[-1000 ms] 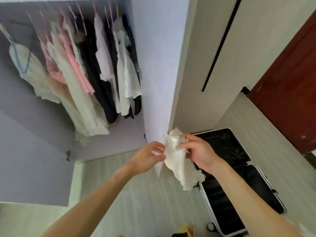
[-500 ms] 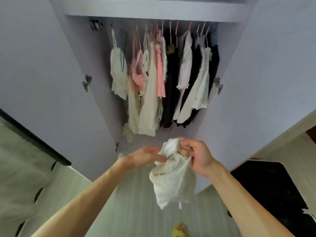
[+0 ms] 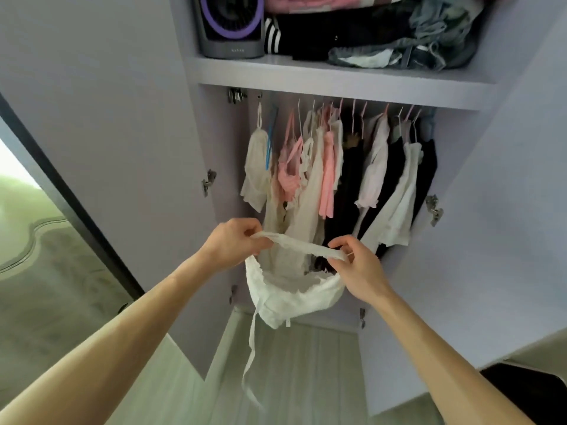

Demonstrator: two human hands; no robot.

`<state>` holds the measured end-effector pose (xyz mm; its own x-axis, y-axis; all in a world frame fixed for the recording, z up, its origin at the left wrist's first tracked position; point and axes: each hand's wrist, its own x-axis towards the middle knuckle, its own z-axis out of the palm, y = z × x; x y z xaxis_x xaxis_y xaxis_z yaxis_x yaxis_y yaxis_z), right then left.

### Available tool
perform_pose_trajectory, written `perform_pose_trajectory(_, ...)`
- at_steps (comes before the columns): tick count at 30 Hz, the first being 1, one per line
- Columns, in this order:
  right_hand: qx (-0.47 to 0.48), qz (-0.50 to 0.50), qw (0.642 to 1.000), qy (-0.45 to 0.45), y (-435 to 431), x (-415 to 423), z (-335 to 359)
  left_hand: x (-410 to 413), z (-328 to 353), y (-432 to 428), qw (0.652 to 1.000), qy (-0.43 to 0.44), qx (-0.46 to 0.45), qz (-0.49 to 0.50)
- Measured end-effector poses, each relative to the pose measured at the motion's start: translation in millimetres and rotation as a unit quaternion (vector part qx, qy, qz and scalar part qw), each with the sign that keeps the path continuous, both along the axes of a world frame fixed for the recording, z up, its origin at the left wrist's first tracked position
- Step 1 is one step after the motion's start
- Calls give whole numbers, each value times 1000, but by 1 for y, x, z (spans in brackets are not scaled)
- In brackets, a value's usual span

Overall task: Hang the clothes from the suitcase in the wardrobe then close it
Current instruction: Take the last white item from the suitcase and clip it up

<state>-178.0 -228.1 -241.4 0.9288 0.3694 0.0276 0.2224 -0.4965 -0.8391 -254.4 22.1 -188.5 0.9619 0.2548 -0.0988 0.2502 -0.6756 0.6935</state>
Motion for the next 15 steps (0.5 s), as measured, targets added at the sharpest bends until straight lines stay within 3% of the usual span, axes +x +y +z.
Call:
perform_pose_trajectory(4, 2, 65, 998, -3, 16, 15, 25, 19, 20, -9, 979, 54, -159, -115)
perform_pose_trajectory(6, 15, 78, 997, -7, 23, 23, 36, 26, 26, -16, 976, 60, -171, -120)
perform_pose_trajectory(7, 25, 81, 996, -11, 26, 28, 42, 32, 26, -18, 984, 41, -140, -104)
perform_pose_trajectory(9, 41, 90, 995, -18, 28, 37, 51, 39, 25, -19, 999, -19, 6, -36)
perform_pose_trajectory(11, 41, 112, 993, -10, 31, 45, 58, 41, 23, -17, 991, -58, 123, 12)
perform_pose_trajectory(13, 37, 148, 988, 27, 35, 52, 63, 45, 22, -17, 989, -47, 140, 7)
perform_pose_trajectory(15, 57, 200, 972, 106, 38, 60, 70, 49, 27, -19, 996, -4, 86, -23)
